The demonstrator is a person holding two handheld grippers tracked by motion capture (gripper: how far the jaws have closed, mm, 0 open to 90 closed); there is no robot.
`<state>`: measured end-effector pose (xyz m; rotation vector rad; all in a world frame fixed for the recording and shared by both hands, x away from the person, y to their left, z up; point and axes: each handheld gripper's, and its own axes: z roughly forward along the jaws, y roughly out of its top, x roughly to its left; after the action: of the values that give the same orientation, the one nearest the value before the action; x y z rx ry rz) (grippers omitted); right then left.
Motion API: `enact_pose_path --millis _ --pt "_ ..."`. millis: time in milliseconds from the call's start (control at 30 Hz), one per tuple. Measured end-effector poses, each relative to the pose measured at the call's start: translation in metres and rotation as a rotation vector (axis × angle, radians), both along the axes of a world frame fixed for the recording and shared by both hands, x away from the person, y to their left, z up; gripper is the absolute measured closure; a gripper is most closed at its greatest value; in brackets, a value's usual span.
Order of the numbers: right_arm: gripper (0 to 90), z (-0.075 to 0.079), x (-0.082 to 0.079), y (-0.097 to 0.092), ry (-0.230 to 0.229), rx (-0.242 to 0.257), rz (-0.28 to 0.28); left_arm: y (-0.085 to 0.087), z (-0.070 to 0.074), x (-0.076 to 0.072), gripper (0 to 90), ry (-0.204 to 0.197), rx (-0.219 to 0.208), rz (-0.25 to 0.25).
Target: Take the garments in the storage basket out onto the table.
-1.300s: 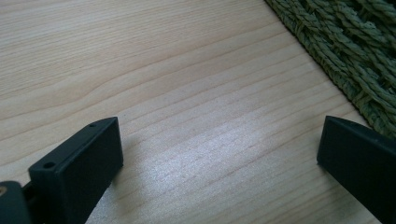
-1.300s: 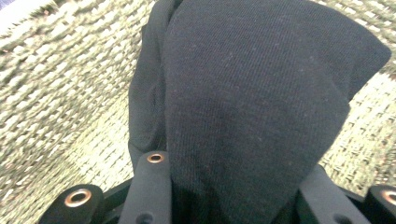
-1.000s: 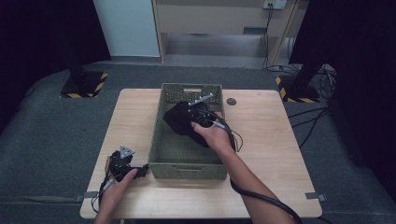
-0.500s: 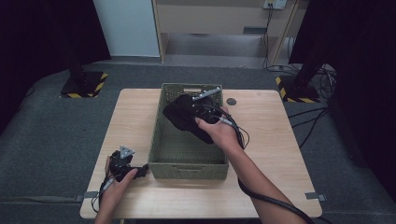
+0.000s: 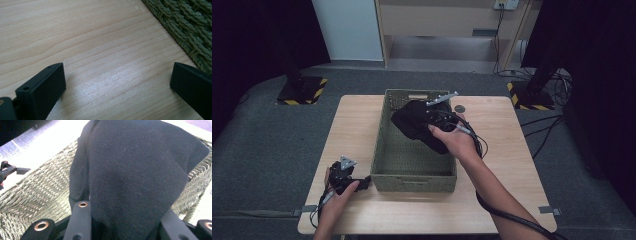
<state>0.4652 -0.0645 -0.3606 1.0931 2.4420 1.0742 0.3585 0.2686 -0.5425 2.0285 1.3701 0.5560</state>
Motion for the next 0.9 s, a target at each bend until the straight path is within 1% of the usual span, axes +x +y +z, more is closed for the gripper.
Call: enact_pose_path --millis 67,267,400,500,733,900 --pt "67.8 0.001 -0.001 -0.002 0.0 0.01 -0.003 0.0 0.0 0.0 0.0 0.0 0.0 0.0" --pt "67.8 0.004 -0.002 -0.006 -0.005 0.011 -0.002 0.0 0.0 0.0 0.0 0.0 0.0 0.001" --pt "67.8 0.009 -0.003 -0.011 -0.012 0.014 -0.007 0.0 0.0 0.0 0.0 0.0 0.0 0.001" --pt "67.8 0.014 -0.003 -0.017 -0.016 0.024 -0.016 0.0 0.0 0.0 0.0 0.0 0.0 0.001" --pt "67.8 0.021 -0.002 -0.033 -0.025 0.03 -0.042 0.0 0.0 0.0 0.0 -0.001 -0.001 0.002" --pt "67.8 0.026 -0.003 -0.047 -0.032 0.038 -0.062 0.0 0.0 0.0 0.0 0.0 -0.001 0.002"
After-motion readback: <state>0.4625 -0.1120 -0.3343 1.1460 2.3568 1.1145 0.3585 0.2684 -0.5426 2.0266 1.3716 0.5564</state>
